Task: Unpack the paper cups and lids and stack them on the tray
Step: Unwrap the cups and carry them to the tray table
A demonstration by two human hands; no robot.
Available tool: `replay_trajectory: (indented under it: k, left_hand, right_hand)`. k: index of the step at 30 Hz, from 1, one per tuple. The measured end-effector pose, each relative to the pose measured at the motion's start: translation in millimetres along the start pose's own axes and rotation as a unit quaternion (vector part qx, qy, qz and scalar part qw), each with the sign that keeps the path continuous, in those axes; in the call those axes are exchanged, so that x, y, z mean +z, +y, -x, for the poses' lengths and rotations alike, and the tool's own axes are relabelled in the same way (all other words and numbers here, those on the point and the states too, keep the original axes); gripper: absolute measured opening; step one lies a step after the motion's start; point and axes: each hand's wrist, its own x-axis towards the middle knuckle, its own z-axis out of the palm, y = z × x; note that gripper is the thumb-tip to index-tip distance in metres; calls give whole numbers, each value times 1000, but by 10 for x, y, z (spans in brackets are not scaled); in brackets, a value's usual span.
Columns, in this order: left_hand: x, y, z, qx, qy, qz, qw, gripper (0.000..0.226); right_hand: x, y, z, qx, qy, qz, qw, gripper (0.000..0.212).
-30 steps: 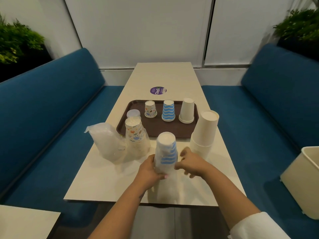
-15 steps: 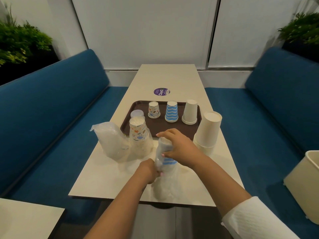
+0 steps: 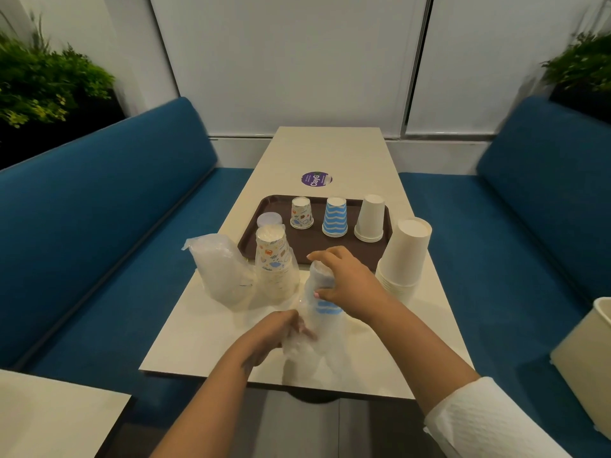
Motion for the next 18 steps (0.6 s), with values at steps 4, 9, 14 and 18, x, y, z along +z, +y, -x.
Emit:
replay_trajectory:
  k: [4,9,14,18]
  left_hand:
    - [-84,-16,48,20,9,84,996,16]
    - [-151,-40,98,34,-13,249,968,37]
    - [-87,52,331,103,-84,441,888,33]
    - [20,-52,314,42,-98,430,896,14]
  right_hand:
    - [0,-28,-7,10,-19,7,1000,67]
    - [29,-73,29,-2,-27,35,999,60]
    - [20,-124,58,3,-17,56,998,46]
    - [-40,-172,54,8,-16,56,998,38]
